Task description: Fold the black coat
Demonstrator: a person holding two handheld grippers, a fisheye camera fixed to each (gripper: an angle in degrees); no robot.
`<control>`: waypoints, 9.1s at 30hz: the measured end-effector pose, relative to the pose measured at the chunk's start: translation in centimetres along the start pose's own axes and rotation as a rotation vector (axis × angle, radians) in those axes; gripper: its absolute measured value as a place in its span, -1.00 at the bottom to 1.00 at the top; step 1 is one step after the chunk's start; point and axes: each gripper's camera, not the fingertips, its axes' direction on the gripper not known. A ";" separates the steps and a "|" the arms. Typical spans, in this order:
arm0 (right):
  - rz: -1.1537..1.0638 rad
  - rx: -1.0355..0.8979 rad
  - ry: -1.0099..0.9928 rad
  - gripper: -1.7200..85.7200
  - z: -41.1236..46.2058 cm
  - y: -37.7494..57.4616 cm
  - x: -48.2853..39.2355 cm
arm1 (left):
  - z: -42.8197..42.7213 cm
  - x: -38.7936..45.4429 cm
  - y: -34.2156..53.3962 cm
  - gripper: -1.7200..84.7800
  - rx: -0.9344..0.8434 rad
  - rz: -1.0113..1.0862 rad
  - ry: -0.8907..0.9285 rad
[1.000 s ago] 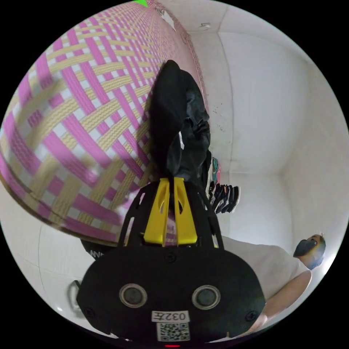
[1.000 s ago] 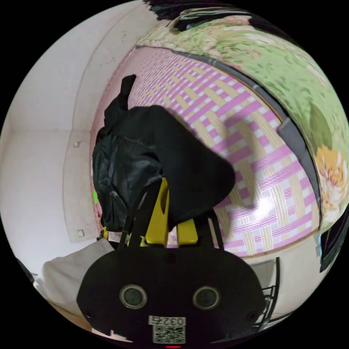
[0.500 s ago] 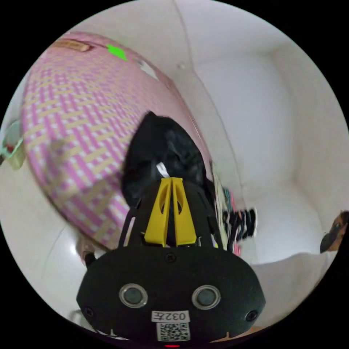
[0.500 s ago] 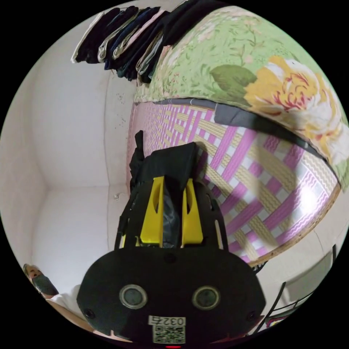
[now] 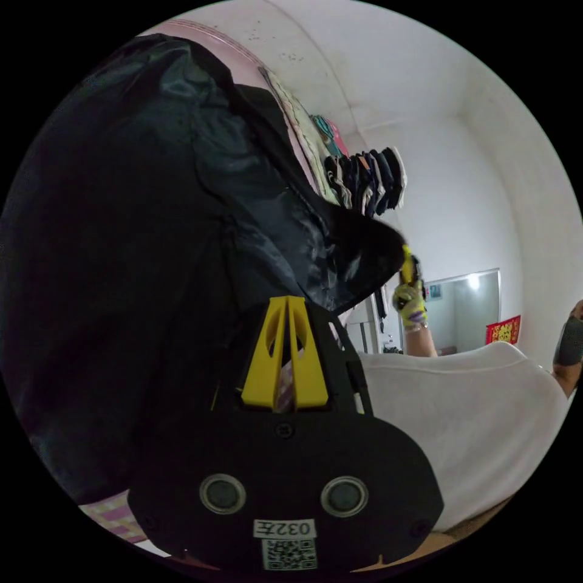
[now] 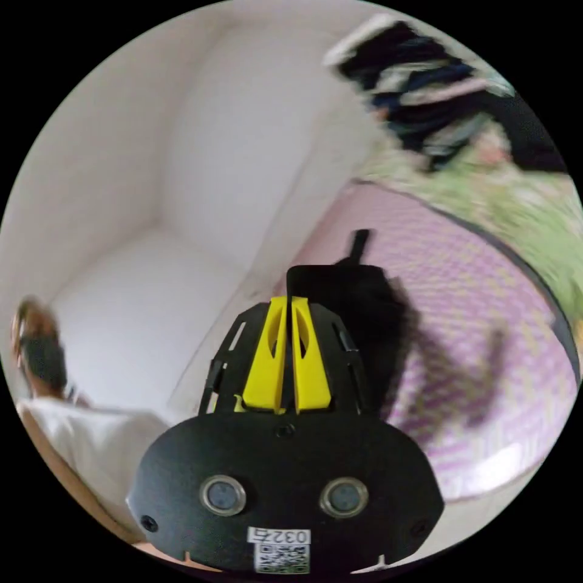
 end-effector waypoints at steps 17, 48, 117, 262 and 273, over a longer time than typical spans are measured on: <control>-0.165 -0.632 -0.329 -0.98 7.2 9.7 -3.9 | -10.8 -6.2 -0.2 -0.89 0.128 -0.140 0.245; 0.103 -0.016 -0.427 -0.98 -12.1 -1.8 7.1 | -13.7 -10.1 -41.6 -0.91 0.122 -0.125 -0.166; 0.127 -0.813 0.281 -0.77 8.5 13.2 21.1 | -33.7 -2.5 -3.9 -0.98 -0.180 0.023 -0.237; 0.085 -0.460 0.136 -0.85 5.9 18.5 9.4 | -25.9 5.0 -5.4 -0.98 0.028 0.559 0.077; 0.190 -0.491 0.159 -0.85 1.8 17.0 16.6 | -8.5 -2.8 -4.3 -0.98 -0.410 0.240 0.007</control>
